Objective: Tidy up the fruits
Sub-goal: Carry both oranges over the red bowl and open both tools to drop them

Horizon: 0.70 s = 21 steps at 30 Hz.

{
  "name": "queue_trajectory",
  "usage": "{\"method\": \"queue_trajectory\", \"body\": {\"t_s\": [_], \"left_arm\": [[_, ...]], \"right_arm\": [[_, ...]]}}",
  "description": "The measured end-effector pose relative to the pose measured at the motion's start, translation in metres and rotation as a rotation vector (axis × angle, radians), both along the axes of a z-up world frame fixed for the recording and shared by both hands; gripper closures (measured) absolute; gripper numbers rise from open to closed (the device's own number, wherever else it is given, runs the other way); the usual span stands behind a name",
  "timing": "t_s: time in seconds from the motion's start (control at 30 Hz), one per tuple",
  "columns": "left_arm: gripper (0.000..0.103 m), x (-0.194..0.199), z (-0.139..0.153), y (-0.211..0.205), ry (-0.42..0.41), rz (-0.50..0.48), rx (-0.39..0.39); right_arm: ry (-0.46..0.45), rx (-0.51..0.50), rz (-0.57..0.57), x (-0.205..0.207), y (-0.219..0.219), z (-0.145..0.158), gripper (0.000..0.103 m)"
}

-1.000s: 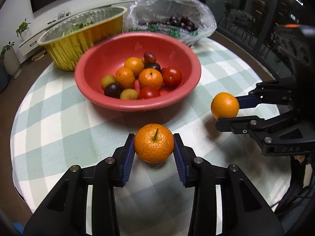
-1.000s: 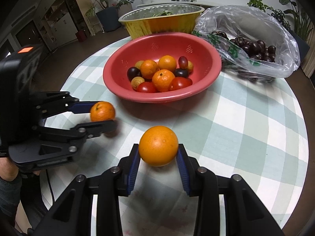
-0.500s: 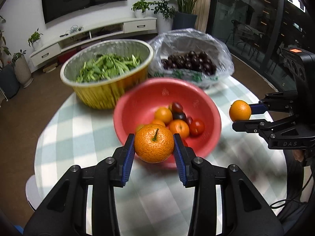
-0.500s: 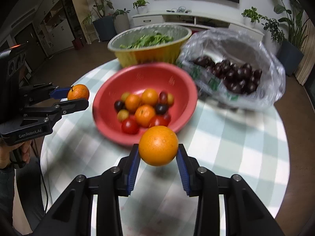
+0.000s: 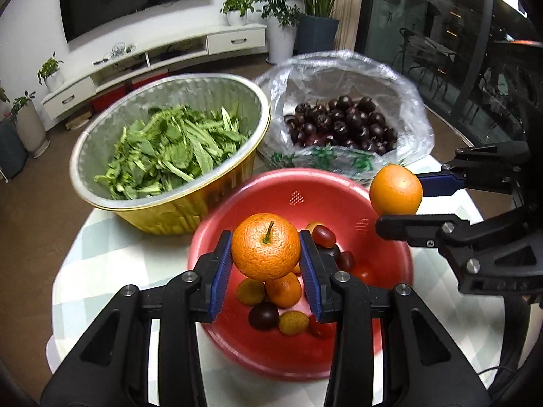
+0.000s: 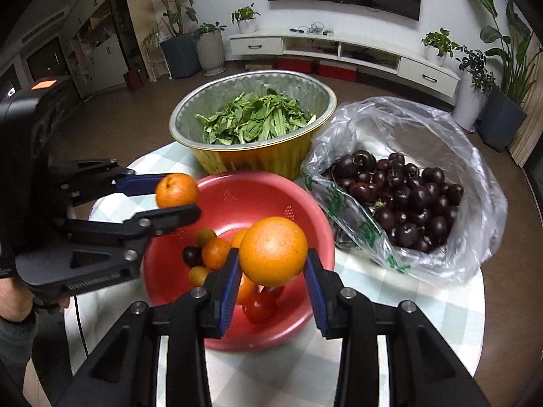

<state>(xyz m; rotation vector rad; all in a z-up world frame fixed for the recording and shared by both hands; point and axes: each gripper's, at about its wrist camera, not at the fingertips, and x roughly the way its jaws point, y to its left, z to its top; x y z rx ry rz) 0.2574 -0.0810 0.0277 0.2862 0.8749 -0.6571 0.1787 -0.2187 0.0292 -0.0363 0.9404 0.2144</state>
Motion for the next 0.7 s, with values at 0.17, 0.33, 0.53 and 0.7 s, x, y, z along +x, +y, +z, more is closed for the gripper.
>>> {"method": "queue_trajectory", "body": {"t_s": [0.17,0.33,0.53,0.7], "left_arm": [[0.067,0.009,-0.021,-0.011,0.022,-0.01,0.018],[0.067,0.016,-0.036,-0.015,0.038,-0.005,0.032],[0.066,0.016,-0.048,-0.018,0.05,0.004,0.046],[0.066,0.014,-0.051,-0.015,0.042,0.014,0.049]], "right_arm": [[0.043,-0.017,0.014,0.015,0.009,-0.021,0.063],[0.075,-0.038,0.027,0.023,0.014,-0.038,0.063],[0.111,-0.046,0.01,0.032,0.012,-0.053,0.063],[0.114,-0.068,0.008,0.034,0.015,-0.059,0.063]]}}
